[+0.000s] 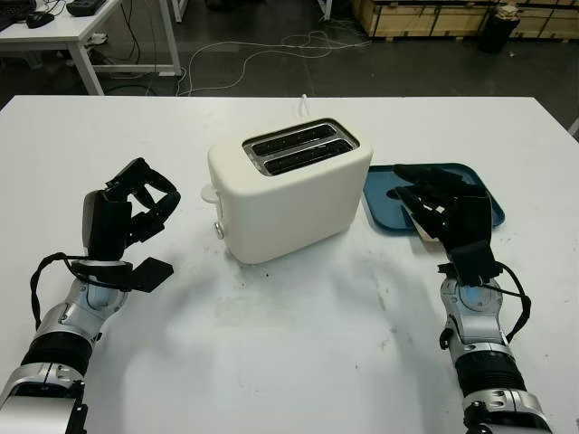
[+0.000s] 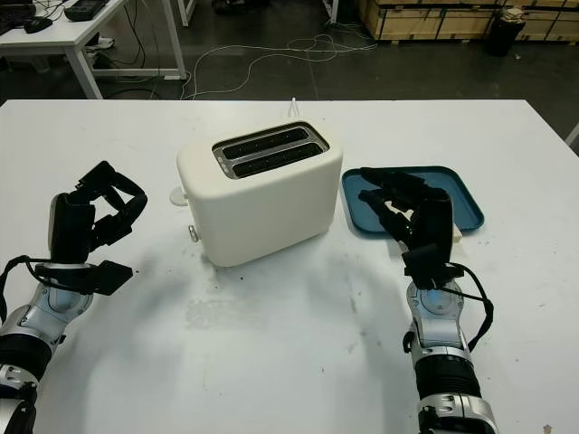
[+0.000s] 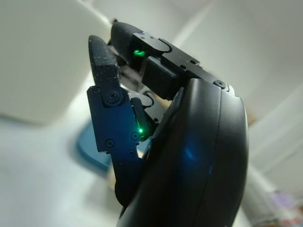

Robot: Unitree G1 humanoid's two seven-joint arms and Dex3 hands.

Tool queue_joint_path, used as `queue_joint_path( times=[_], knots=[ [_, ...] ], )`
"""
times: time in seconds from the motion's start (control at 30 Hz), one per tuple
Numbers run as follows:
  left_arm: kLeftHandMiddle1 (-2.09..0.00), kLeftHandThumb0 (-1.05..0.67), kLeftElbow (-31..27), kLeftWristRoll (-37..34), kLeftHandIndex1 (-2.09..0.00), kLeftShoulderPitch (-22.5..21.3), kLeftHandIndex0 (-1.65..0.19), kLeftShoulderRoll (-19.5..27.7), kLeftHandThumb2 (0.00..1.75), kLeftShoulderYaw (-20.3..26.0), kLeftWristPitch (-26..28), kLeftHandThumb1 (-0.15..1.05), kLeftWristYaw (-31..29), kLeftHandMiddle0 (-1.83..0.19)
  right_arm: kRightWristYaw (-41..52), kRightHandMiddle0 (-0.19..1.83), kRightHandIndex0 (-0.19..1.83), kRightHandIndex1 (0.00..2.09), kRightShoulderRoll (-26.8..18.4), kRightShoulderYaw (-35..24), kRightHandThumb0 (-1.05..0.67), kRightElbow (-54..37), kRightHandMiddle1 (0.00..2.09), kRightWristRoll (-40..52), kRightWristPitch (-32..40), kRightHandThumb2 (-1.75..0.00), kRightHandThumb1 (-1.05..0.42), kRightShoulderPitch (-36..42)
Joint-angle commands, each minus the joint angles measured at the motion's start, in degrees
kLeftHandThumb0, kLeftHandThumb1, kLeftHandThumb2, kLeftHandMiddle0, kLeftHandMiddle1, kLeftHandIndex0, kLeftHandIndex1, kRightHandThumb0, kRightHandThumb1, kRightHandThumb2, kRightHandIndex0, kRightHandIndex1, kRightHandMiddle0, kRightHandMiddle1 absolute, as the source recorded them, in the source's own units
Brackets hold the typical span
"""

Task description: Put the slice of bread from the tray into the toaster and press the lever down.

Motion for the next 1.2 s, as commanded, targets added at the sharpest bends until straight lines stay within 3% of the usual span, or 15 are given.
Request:
queue_joint_path(
  times=[0.0,0.13,0.27,0.6,0.77,1.17],
  knots=[
    [-1.74,-1.05,0.29,-0.12,-1.56,0.44,-0.51,0.2,0.43,-0.19,-0.56,0.92,0.34,-0.73,-5.96,0.9,0.76,0.51,-4.78,0.57,-0.46,-1.46,0.0,-8.95,-1.23,0.0,-0.87,2.54],
    [-1.75,-1.05,0.85,0.02,-1.56,0.16,-0.52,0.52,0.43,-0.13,-0.65,0.92,0.66,-0.74,-17.48,0.78,0.67,0.3,-12.31,2.64,-0.45,-2.18,0.0,-24.44,3.89,0.0,-0.82,5.62],
    [-1.75,-1.05,0.3,-0.19,-1.58,0.1,-0.53,0.37,0.45,0.05,0.34,0.92,0.55,-0.75,-24.32,0.66,0.61,0.18,-18.11,5.45,-0.48,0.67,0.0,-31.84,9.02,-0.01,-0.78,6.93],
    [-1.75,-1.05,0.27,0.1,-1.57,-0.36,-0.5,0.63,0.45,-0.05,0.18,0.92,0.71,-0.72,-28.42,0.52,0.48,0.05,-26.18,9.8,-0.6,0.51,0.0,-35.03,16.57,0.0,-0.71,10.58],
    [-1.75,-1.05,0.27,-0.39,-1.58,-0.37,-0.52,0.56,0.45,0.06,0.44,0.92,0.17,-0.73,-31.23,0.44,0.41,0.01,-26.63,12.43,-0.61,1.13,0.0,-36.77,19.52,0.0,-0.7,9.69],
    [-1.75,-1.05,-0.08,-0.57,-1.58,-0.4,-0.53,0.85,0.45,0.13,1.2,0.92,-0.33,-0.76,-39.12,0.42,0.42,0.01,-22.61,21.62,-0.53,17.76,0.01,-36.88,20.8,-0.01,-0.76,-0.47]
  ],
)
